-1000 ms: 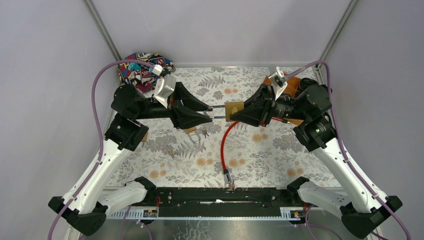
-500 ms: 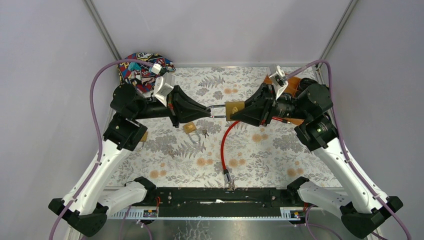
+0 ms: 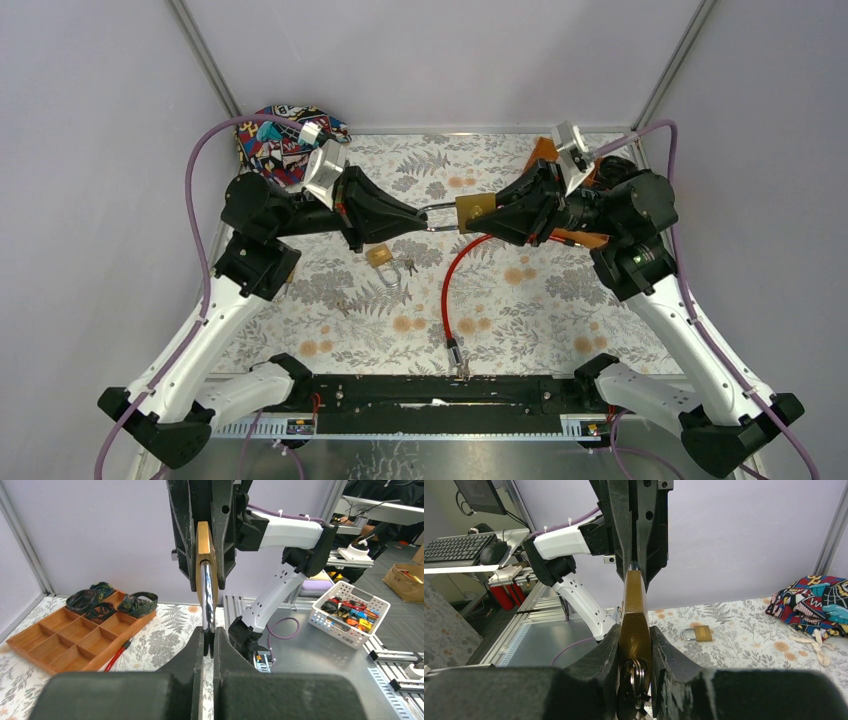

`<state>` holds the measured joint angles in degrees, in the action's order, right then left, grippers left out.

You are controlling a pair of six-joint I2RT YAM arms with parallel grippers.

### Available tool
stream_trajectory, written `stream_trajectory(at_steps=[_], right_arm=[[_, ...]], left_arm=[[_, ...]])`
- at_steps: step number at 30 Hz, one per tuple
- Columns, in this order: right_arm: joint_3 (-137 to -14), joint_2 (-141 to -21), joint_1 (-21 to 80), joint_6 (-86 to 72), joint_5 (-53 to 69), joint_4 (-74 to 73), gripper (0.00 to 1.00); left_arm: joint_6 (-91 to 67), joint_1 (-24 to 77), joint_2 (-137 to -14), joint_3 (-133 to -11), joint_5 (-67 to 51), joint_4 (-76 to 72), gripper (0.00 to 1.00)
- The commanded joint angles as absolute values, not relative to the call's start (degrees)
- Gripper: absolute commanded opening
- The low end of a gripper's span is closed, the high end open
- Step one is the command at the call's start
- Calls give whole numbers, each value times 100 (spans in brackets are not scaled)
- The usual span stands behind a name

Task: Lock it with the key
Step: Lock the lock.

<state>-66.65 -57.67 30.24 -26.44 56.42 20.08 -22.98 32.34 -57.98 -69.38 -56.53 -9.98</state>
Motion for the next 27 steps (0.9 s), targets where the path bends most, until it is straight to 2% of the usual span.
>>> stream_trajectory(at_steps=[1,4,10,18,27], right_arm=[[-6414,-5969,3137,-2550,4931,2502,0],[-6241,-6046,3138,-2740,4967,2716,0],[-6025,-6391,3153,-3794,5241,4171,0],[-6044,-6633,3410,-3677,5117,4098,0],[-6248,-6770,3483,-3386,4891,3475,0]], left_arm=[[-2692,3621,-6011,-6834,-5847,-2138,0],[-2704,3675,-6042,-6799,-5787,-2444,0],[-2626,3889,-6145,-6644,-5625,-2597,0],[-1996,3934,-6540,-6648,-5500,-2266,0],[-1320,4497,-6880,-6894,-5251,-1777,0]])
